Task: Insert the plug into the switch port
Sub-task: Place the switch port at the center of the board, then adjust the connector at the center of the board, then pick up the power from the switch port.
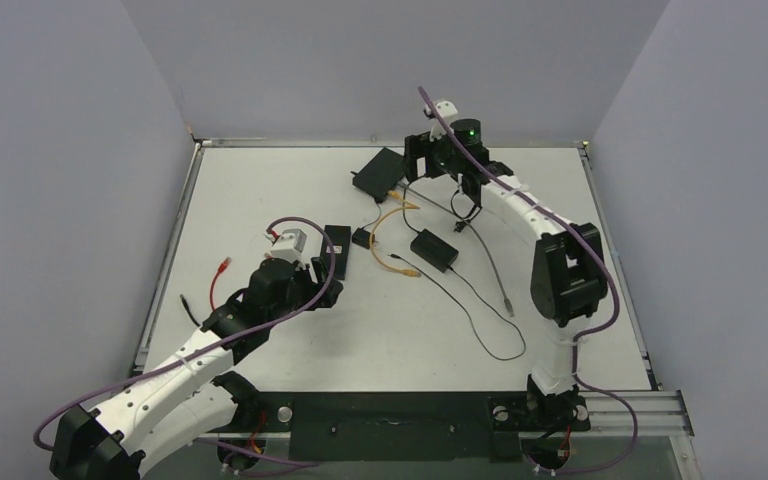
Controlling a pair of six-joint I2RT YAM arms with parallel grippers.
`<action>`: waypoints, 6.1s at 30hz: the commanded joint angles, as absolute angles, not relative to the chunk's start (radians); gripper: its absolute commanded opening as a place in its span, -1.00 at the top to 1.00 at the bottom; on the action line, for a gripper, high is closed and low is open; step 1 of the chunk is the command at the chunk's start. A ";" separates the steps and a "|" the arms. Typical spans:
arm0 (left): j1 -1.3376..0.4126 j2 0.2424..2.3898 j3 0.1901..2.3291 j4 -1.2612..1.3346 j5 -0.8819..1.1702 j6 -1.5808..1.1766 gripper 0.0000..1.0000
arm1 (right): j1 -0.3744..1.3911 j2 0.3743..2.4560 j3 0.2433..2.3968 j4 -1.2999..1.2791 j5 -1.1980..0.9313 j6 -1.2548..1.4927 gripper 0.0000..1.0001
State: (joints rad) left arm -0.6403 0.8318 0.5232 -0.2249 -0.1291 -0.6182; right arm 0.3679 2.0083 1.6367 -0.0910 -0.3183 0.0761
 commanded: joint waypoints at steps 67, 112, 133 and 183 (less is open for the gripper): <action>-0.599 0.730 0.524 -0.261 -0.060 -0.675 -0.21 | 0.786 1.878 1.267 0.003 0.018 0.200 1.00; -0.581 0.773 0.534 -0.230 -0.025 -0.671 -0.21 | 0.498 1.874 1.541 -0.339 0.155 -0.005 0.07; -0.578 0.793 0.512 -0.195 0.000 -0.676 -0.21 | 0.667 1.554 1.230 -0.402 0.200 0.016 -0.16; -0.509 0.883 0.505 -0.132 -0.015 -0.684 -0.21 | 0.624 1.927 1.349 -0.403 -0.099 0.065 -0.02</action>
State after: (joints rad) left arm -0.5213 0.8661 0.4866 -0.1940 -0.0132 -0.6739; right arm 0.6224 1.9118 1.3113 -0.4320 -0.0937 0.0463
